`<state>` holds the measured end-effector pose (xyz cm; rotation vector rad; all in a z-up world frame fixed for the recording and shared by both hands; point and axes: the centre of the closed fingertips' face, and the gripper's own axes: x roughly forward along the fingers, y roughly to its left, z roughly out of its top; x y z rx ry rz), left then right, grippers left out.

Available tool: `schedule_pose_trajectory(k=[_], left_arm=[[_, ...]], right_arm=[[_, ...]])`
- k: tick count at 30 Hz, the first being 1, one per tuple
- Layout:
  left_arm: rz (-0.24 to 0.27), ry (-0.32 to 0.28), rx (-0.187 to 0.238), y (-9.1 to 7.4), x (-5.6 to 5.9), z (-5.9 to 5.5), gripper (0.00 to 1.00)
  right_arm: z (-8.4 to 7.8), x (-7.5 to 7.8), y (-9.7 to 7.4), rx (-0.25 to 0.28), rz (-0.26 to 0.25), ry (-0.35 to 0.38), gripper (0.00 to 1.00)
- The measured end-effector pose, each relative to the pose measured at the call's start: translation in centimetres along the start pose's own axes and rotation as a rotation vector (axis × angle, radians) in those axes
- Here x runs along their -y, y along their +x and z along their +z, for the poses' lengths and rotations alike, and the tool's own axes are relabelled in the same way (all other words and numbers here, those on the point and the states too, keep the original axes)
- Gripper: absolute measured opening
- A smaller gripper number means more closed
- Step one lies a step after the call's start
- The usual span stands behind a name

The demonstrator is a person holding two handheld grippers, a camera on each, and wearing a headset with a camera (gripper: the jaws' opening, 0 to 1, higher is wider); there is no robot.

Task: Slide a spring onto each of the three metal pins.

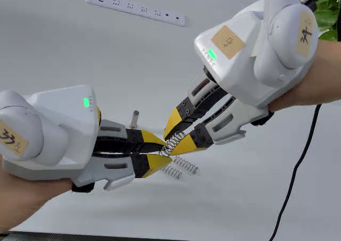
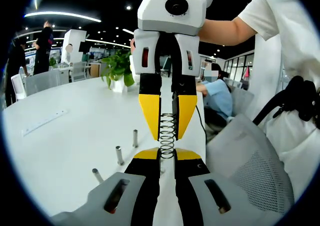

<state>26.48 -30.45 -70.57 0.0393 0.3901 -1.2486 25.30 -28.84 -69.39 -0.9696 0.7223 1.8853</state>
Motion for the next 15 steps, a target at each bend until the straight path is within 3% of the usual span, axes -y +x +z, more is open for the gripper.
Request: schedule_pose_trajectory(k=[15], left_arm=[[-0.006,0.003,-0.001,0.01,0.05,0.04,0.06]], right_arm=[[-0.17,-0.12,-0.04,-0.033,0.015,-0.015,0.07]])
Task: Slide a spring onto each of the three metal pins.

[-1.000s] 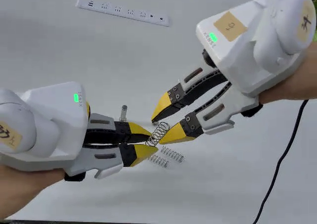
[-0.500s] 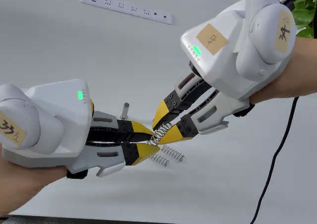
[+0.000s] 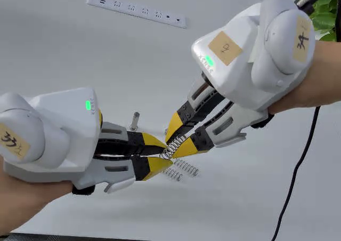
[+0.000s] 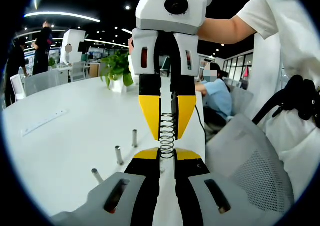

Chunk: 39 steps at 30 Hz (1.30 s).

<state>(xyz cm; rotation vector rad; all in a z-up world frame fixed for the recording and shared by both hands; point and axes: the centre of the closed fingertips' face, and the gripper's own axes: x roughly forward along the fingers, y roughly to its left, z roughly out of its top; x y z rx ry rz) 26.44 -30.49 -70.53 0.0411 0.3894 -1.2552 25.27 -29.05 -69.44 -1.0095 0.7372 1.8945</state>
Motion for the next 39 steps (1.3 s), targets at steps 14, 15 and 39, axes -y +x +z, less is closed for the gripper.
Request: schedule_pose_trajectory(k=[14,15,39], left_arm=[[0.003,0.008,0.005,-0.2,-0.1,-0.1,0.07],[0.003,0.006,0.005,-0.2,-0.1,-0.1,0.07],[0.125,-0.010,-0.010,-3.1,-2.2,-2.1,0.26]], right_arm=[[0.2,0.2,0.2,-0.008,-0.004,0.004,0.07],[0.3,0.2,0.2,-0.007,-0.004,0.008,0.07],[0.9,2.0,-0.4,-0.013,-0.064,0.039,0.07]])
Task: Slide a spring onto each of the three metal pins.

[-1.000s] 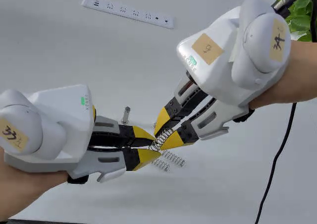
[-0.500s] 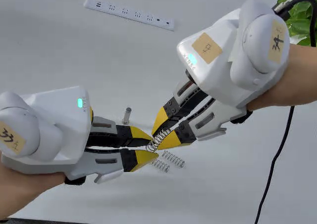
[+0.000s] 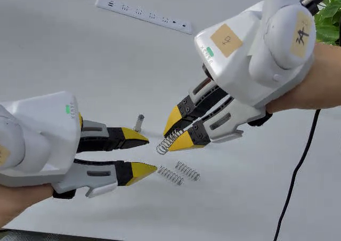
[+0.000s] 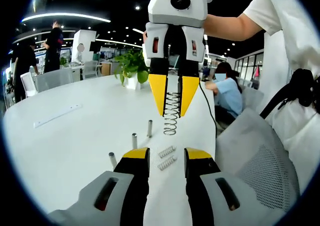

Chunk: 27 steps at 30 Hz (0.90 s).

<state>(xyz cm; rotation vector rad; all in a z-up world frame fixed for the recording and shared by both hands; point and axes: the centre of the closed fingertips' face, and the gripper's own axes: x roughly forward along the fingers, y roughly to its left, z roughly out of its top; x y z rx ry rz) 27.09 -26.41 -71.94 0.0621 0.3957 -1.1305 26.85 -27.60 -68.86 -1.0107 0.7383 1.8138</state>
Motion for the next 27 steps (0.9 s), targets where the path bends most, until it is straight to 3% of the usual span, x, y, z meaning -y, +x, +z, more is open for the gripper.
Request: schedule_pose_trajectory(k=[10,17,27], left_arm=[[0.080,0.018,-0.045,-1.3,-1.9,-1.8,0.44],[0.118,0.016,-0.048,-1.8,-2.8,-2.4,0.52],[0.149,0.023,-0.056,-2.0,-3.9,-3.2,0.64]], right_arm=[[-0.7,2.9,0.2,-0.035,-0.081,0.052,0.07],[-0.8,4.8,0.6,-0.054,-0.130,0.084,0.07],[-1.6,7.0,1.8,-0.086,-0.159,0.115,0.06]])
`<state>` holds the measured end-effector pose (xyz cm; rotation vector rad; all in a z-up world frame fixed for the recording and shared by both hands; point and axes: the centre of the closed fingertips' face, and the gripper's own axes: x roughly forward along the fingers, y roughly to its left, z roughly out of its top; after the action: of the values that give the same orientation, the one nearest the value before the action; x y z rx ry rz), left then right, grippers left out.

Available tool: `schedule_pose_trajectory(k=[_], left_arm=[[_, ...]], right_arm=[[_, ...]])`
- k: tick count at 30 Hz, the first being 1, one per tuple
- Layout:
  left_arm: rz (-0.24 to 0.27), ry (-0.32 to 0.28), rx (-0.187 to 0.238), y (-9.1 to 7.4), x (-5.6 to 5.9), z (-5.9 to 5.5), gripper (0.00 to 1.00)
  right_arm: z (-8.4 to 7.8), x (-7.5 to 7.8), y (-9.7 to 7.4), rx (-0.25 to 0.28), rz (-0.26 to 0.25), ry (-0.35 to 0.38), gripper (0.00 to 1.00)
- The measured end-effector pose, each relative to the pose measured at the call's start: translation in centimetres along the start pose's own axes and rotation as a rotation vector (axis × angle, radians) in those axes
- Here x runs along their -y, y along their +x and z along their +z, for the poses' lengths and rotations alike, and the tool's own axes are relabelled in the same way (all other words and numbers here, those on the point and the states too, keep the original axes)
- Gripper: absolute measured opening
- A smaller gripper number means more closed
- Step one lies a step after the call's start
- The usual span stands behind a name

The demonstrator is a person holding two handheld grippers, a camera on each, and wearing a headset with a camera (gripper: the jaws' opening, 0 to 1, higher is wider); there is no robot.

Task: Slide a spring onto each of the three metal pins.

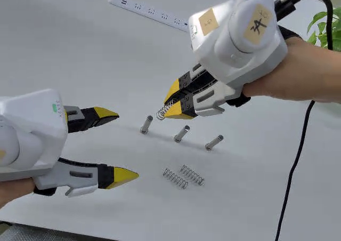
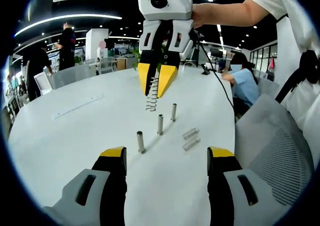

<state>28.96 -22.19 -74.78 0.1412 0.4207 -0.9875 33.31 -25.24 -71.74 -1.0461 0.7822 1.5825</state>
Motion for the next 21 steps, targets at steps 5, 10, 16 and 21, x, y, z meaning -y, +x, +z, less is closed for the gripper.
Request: schedule_pose_trajectory(k=[5,10,16,21], left_arm=[[0.004,-0.017,0.006,0.0,-0.3,-0.4,0.72],[-0.009,-0.049,0.052,0.1,-0.2,-0.2,0.84],[-0.017,-0.068,0.080,0.0,-0.3,-0.7,0.94],[-0.023,-0.078,0.087,0.0,-0.3,-0.7,0.97]], right_arm=[[-0.2,0.7,0.9,-0.013,-0.003,0.011,0.06],[-0.5,1.4,1.8,-0.031,-0.001,0.016,0.06],[-0.6,1.7,2.6,-0.047,0.010,0.020,0.06],[-1.0,2.3,3.2,-0.064,0.014,0.018,0.06]])
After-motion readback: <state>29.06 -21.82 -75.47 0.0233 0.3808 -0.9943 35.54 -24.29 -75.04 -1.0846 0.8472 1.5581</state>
